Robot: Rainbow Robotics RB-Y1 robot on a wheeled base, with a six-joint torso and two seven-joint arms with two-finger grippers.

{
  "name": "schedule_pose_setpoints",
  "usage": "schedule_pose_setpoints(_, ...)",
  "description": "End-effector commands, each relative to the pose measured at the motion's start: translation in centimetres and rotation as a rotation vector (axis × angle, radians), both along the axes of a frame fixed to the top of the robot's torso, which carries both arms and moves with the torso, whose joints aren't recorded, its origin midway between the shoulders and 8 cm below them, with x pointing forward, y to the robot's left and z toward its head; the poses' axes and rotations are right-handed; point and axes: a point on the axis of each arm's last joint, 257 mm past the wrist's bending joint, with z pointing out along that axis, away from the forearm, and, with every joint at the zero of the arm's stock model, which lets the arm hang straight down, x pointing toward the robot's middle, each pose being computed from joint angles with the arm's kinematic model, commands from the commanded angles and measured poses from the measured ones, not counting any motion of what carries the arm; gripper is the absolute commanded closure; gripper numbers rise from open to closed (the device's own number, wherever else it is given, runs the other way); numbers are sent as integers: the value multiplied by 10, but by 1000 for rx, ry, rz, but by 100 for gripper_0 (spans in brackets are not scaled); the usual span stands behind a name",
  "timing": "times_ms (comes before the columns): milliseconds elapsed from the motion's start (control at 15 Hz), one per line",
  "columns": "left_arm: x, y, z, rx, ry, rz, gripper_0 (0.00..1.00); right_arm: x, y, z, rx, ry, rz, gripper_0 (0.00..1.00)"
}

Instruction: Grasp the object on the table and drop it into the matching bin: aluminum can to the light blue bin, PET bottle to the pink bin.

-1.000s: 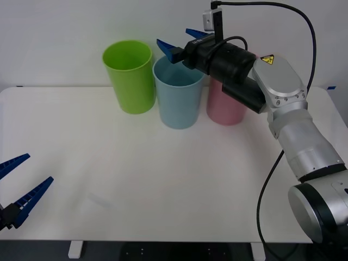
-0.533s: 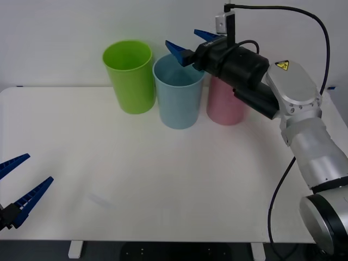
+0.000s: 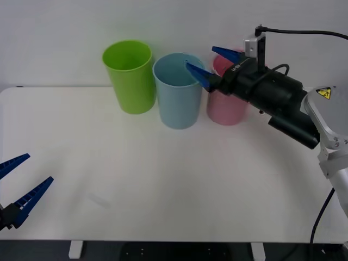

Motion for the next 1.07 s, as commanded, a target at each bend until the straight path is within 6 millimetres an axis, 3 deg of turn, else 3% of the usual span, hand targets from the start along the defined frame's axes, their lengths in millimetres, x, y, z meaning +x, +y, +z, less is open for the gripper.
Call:
schedule_pose_setpoints(67,0,0,0,0,0,0,0,-25,-22,-11,-24,-4,25,0)
schedule_pose_setpoints(267,0,0,0,0,0,0,0,-45,-47,-26,-57,1,45,0)
schedule_pose_setpoints(733,0,0,0,0,0,0,0,-78,-120,-84,-223,-34,-14,0)
schedule_pose_setpoints(1067,0,0,0,0,0,0,0,-121,-170,-116,-288,-5,-23,0)
